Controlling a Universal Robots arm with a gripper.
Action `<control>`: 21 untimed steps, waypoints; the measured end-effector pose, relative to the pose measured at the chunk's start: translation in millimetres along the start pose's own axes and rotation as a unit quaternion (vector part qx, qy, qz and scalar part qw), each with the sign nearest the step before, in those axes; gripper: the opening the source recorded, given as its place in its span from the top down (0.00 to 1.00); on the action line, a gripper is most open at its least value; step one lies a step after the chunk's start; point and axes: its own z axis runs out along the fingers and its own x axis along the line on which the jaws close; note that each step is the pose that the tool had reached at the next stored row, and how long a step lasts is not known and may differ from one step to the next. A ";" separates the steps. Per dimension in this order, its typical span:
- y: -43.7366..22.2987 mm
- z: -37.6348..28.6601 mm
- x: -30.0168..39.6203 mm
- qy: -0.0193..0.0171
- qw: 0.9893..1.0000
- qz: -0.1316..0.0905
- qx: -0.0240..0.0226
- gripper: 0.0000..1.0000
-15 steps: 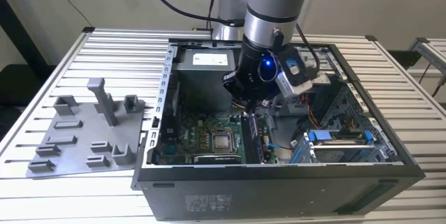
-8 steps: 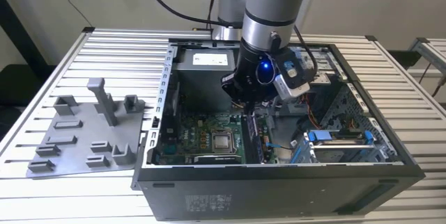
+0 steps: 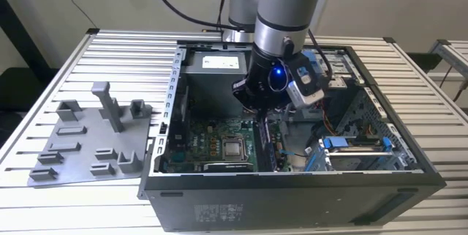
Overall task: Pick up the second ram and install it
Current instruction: 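Insert the second ram into the second slot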
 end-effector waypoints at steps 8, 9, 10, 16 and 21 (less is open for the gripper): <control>-0.1 3.3 -2.5 0.000 1.000 0.000 0.000 0.86; -0.1 3.7 -2.7 0.000 1.000 0.000 0.000 0.86; -0.1 4.3 -2.8 0.000 1.000 0.000 0.000 0.86; -0.4 6.1 -4.3 0.000 1.000 0.000 0.000 0.86; -0.4 7.2 -4.6 0.000 1.000 0.000 0.000 0.86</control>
